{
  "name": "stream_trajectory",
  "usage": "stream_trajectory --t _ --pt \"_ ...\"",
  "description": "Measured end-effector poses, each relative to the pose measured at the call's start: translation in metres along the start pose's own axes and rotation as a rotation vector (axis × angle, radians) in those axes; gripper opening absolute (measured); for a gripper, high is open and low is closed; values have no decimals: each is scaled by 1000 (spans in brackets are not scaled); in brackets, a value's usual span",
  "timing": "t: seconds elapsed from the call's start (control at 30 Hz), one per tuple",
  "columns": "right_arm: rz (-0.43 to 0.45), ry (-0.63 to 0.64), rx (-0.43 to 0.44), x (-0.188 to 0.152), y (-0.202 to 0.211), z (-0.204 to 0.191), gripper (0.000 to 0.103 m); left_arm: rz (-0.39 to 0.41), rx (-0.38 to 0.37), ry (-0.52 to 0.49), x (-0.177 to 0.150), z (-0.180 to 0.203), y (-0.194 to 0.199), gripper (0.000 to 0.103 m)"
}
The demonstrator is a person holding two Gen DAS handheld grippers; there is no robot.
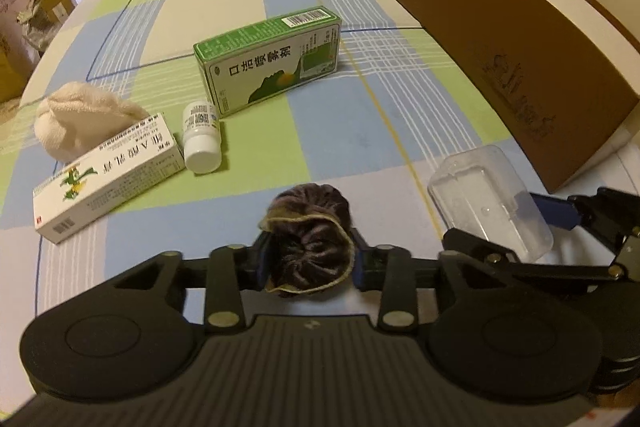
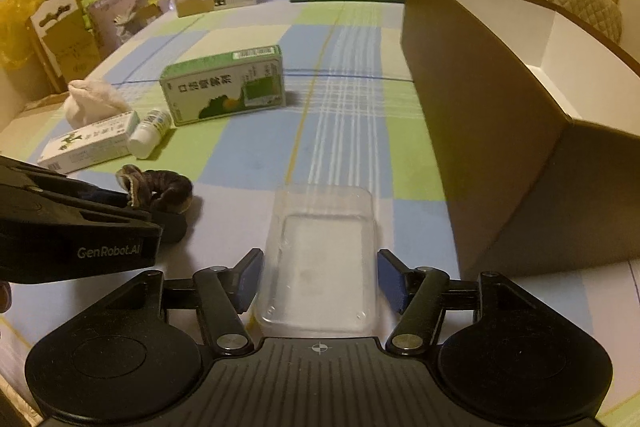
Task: Organize objects
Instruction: 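Lift the scrunchie and clear plastic box and carry them toward the brown box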
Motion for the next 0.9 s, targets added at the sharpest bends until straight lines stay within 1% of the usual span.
stream_trajectory --t 0.07,0.17,0.33,0.57,0.73,0.9 --pt "1 24 -10 0 0 -3 54 3 -5 3 1 -1 1 24" --pt "-1 34 -6 -1 0 -4 54 3 -5 5 2 -2 1 21" --pt "4 34 1 0 3 -3 54 6 -9 3 2 -2 4 19" --pt "17 38 15 1 13 -2 54 16 -13 21 0 -7 13 18" --pt "34 41 38 6 31 -3 54 35 -19 38 0 -8 28 18" --pt "55 37 69 12 58 1 54 70 -26 28 5 0 52 18"
Point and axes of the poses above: each gripper's, at about its wrist camera, not at the fingertips, and y roughly against the way its jaws point, z to its right, x to its top, the point moved 4 cm from there along -y, roughly the way its jaws point, and after that the axes turned 13 degrees about -z, right-handed, at the moved point
